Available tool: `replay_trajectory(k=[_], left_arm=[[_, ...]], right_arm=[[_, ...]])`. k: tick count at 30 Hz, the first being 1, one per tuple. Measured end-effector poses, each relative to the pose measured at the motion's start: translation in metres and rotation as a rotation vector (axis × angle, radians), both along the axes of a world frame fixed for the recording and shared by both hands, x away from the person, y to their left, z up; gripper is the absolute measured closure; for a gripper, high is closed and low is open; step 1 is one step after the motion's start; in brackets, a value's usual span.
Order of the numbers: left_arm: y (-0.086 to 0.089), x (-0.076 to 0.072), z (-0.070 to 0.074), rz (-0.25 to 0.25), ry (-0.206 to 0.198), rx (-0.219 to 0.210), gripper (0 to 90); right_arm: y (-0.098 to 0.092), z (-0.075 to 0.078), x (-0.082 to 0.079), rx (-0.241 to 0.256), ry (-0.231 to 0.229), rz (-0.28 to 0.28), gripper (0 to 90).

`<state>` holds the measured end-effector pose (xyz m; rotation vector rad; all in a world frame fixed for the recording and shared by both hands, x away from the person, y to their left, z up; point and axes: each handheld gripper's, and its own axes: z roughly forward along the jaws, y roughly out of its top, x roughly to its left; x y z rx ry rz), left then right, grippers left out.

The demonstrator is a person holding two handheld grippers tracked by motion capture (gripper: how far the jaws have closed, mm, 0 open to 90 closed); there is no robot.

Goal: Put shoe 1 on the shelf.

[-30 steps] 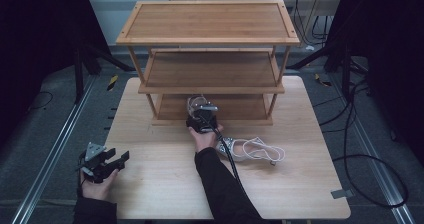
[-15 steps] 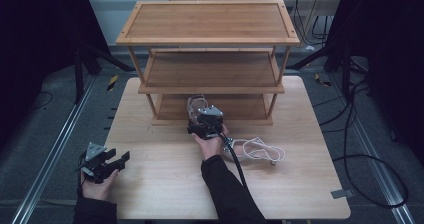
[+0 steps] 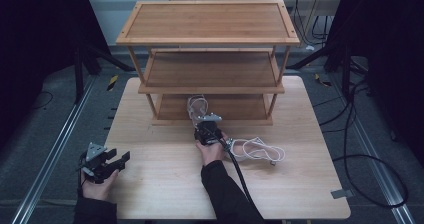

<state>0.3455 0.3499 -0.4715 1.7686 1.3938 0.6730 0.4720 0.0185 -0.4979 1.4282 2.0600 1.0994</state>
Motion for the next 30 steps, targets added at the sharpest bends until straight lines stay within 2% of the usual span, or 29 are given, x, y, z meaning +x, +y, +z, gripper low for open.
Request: replay_trajectory(k=[2,7,11,14,17,21,30], left_arm=[[0.0,0.0,0.0,-0.001,0.0,0.0,42.1],[0.0,0.0,0.0,0.003,0.002,-0.002,42.4],[0.0,0.0,0.0,0.001,0.0,-0.004,42.5],[0.001,0.0,0.0,0.0,0.001,-0.004,42.5],[0.001,0.0,0.0,0.003,0.002,-0.006,42.5],[0.001,0.0,0.0,0.002,0.002,-0.005,42.6],[0.001,0.001,-0.001,0.001,0.004,-0.006,42.7]], right_arm=[[0.002,-0.002,0.002,-0.02,0.0,0.0,73.5],[0.011,-0.005,0.003,-0.009,0.004,0.024,77.8],[0.022,-0.001,0.007,0.001,-0.014,0.04,77.4],[0.031,0.005,0.01,0.007,-0.046,0.044,78.3],[0.038,0.007,0.014,0.001,-0.06,0.035,78.5],[0.038,0.006,0.022,0.021,-0.076,-0.001,78.6],[0.035,0.003,0.037,0.029,-0.066,-0.043,78.4]])
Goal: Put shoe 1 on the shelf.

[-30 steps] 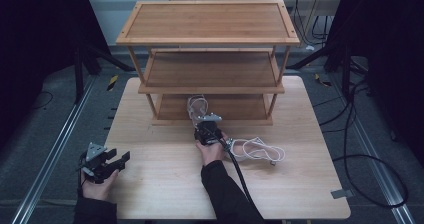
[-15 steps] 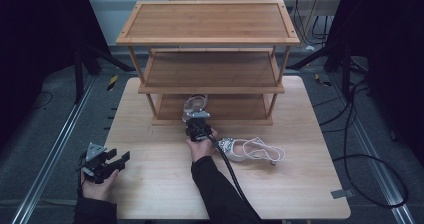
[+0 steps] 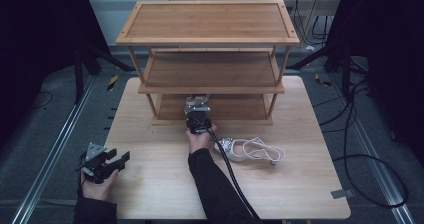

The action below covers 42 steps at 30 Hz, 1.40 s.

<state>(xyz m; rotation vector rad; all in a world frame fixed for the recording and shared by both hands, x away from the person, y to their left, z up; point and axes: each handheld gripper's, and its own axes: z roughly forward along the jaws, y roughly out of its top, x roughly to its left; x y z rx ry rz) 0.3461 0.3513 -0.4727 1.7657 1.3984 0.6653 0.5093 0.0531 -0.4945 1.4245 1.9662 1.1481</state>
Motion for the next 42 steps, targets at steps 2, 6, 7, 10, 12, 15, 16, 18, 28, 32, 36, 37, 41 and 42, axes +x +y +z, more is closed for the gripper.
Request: replay_trajectory(k=[2,6,7,10,12,15,16,18,28,32,36,37,41,42], left_arm=[[0.0,0.0,0.0,-0.001,0.0,0.001,42.7],[0.0,0.0,0.0,-0.002,0.001,0.002,42.7],[0.0,0.0,0.0,-0.002,0.001,0.002,42.7],[0.0,0.0,0.0,-0.001,0.002,0.003,42.6],[0.0,0.0,-0.001,0.001,0.003,0.003,42.7],[0.0,0.0,0.0,0.0,0.001,0.004,42.6],[-0.001,0.0,0.0,0.0,0.002,0.004,42.5],[-0.001,0.0,0.0,-0.002,0.004,0.006,42.5],[-0.003,0.0,0.0,-0.002,0.006,0.009,42.1],[-0.004,0.0,0.0,-0.005,0.008,0.011,41.7],[-0.004,0.0,0.0,-0.005,0.013,0.008,41.5],[-0.004,0.0,0.0,-0.004,0.013,0.007,41.5],[-0.004,0.001,-0.001,-0.003,0.021,0.012,41.6],[-0.004,0.001,-0.001,-0.003,0.022,0.015,41.5]], right_arm=[[-0.001,-0.002,0.001,-0.014,0.004,-0.004,78.0],[-0.001,-0.003,0.001,-0.006,0.01,-0.013,77.7],[-0.001,-0.003,0.001,-0.011,0.008,-0.014,77.8],[-0.004,-0.002,-0.004,-0.024,-0.023,-0.021,66.8],[-0.008,0.001,-0.01,-0.024,-0.041,-0.013,56.7],[-0.017,0.008,-0.026,0.014,-0.058,0.003,47.3],[-0.02,0.01,-0.031,0.021,-0.063,0.014,45.0],[-0.028,0.016,-0.042,0.042,-0.071,0.036,40.5],[-0.078,0.046,-0.081,0.015,-0.108,0.189,29.5],[-0.103,0.052,-0.092,0.017,-0.121,0.2,27.4],[-0.134,0.061,-0.098,0.006,-0.145,0.197,24.8],[-0.143,0.063,-0.1,0.001,-0.14,0.201,23.8],[-0.18,0.065,-0.108,0.014,-0.148,0.173,23.4],[-0.19,0.065,-0.11,0.019,-0.152,0.161,23.3]])
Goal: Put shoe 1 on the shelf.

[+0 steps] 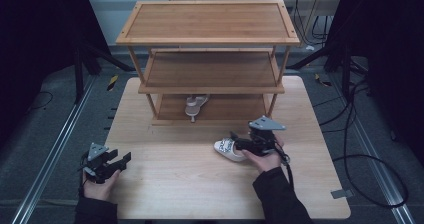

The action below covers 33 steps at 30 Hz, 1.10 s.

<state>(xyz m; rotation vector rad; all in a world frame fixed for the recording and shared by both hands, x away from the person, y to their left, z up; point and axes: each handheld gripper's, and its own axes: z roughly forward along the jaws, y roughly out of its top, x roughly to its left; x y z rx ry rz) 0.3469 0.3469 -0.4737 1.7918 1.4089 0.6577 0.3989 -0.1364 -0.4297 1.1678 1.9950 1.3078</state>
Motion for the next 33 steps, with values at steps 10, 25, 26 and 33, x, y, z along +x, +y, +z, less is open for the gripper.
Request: replay_trajectory(k=[10,25,26,33], left_arm=[[-0.002,0.0,0.0,-0.002,0.007,0.008,41.8],[-0.001,0.0,0.0,-0.006,0.006,0.003,41.9],[-0.001,0.0,0.0,-0.005,0.006,0.001,41.9],[-0.002,0.0,-0.001,-0.007,0.008,0.003,42.0]], right_arm=[[-0.072,-0.008,-0.019,0.017,-0.019,-0.058,19.5],[-0.1,-0.024,-0.04,-0.006,0.062,0.065,14.4],[-0.101,-0.026,-0.041,-0.01,0.066,0.071,14.4],[-0.102,-0.044,-0.047,-0.048,0.117,0.09,14.8]])
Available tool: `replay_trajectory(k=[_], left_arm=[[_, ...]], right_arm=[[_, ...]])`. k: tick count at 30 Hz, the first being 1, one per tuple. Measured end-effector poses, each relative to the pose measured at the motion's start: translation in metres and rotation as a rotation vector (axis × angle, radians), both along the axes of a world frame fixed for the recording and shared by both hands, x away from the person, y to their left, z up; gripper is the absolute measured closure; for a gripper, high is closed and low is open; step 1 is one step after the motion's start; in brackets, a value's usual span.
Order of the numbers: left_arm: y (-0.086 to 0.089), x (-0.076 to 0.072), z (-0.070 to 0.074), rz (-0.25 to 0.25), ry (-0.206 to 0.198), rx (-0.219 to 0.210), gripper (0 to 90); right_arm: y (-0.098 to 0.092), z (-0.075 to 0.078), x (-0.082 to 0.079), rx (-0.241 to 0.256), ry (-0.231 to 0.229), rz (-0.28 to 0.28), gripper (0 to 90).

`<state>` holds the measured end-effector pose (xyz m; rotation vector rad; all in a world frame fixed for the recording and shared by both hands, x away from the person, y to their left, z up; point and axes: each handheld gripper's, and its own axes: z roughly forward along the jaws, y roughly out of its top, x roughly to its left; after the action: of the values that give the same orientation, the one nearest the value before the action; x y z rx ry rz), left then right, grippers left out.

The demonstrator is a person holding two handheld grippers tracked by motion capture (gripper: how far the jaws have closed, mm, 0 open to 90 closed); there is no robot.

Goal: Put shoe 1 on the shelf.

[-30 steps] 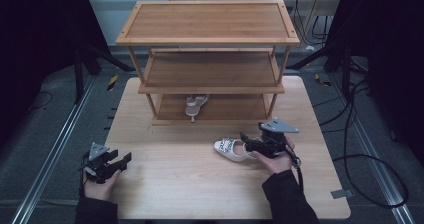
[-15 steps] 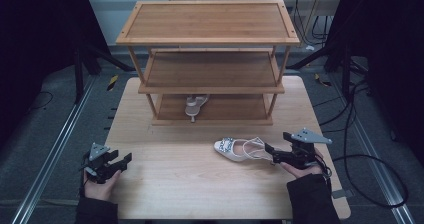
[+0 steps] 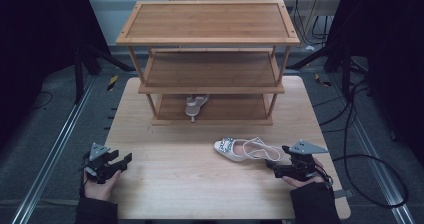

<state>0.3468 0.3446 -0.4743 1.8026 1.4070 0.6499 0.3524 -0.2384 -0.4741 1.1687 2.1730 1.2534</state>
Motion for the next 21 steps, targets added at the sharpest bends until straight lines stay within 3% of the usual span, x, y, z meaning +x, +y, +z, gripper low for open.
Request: replay_trajectory(k=[3,7,9,11,21], left_arm=[[0.0,0.0,0.0,-0.004,0.002,0.002,42.1],[0.0,0.0,0.0,-0.004,0.001,0.002,42.2],[-0.001,0.0,0.0,-0.005,0.002,0.003,42.2],[-0.001,0.0,0.0,-0.006,0.001,0.004,42.2],[-0.001,-0.001,0.0,-0.004,-0.001,0.002,42.2]], right_arm=[[0.003,-0.008,0.003,-0.025,0.017,0.001,17.1],[0.005,-0.009,0.003,-0.045,0.003,0.005,24.7],[0.002,-0.009,0.001,-0.041,-0.008,-0.007,32.9],[0.0,-0.009,-0.002,-0.032,-0.006,0.001,34.6],[0.005,-0.007,-0.032,0.001,0.031,-0.002,40.6]])
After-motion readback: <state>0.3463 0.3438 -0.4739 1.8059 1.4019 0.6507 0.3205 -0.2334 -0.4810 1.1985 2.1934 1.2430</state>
